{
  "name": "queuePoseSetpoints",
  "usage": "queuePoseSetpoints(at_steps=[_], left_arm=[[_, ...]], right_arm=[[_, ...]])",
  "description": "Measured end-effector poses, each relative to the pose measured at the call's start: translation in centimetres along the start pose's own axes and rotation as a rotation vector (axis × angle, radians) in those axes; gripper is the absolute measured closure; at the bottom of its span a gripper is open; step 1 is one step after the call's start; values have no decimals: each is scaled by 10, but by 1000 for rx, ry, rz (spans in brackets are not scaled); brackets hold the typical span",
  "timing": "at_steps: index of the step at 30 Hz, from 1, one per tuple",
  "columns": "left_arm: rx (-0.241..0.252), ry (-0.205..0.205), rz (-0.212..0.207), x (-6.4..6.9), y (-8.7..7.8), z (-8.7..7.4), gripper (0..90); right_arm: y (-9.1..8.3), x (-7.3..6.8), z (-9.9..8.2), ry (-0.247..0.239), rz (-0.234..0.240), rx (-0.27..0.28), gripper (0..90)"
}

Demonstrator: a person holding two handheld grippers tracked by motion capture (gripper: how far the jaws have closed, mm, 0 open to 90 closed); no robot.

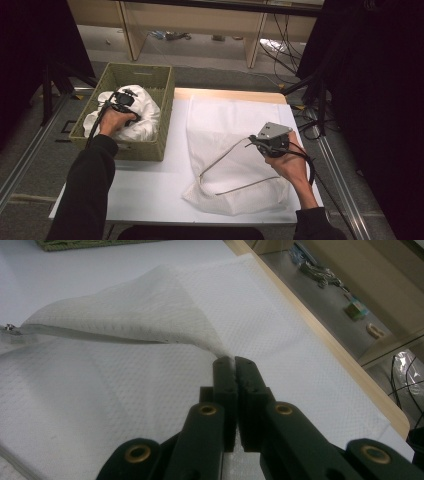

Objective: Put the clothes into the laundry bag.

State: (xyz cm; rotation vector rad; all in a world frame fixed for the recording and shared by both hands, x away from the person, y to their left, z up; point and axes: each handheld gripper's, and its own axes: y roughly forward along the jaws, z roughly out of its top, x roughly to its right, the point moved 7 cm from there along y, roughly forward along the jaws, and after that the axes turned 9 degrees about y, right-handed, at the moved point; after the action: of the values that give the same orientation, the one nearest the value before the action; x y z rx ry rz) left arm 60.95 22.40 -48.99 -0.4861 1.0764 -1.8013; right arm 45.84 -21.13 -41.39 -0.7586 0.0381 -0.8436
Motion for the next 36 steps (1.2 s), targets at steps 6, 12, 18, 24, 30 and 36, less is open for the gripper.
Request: queuePoseSetpoints(at_steps=[6, 12, 18, 24, 30, 36], left_arm=[[95, -37, -30, 0, -19, 13, 567], [225, -90, -103, -1, -47, 23, 567], [300, -96, -108, -15, -89, 30, 567], [418, -130, -138, -21, -131, 40, 567], [493, -122, -160, -19, -170, 47, 567], [549, -87, -197, -8, -204, 48, 570]], right_arm=[[-1, 2, 0, -1, -7, 4, 897], [1, 0, -1, 12, -7, -9, 897], [2, 1, -1, 0, -6, -7, 897], [1, 1, 0, 0, -7, -2, 897], [0, 2, 2, -9, -17, 3, 898], [0, 3, 2, -2, -17, 4, 897]])
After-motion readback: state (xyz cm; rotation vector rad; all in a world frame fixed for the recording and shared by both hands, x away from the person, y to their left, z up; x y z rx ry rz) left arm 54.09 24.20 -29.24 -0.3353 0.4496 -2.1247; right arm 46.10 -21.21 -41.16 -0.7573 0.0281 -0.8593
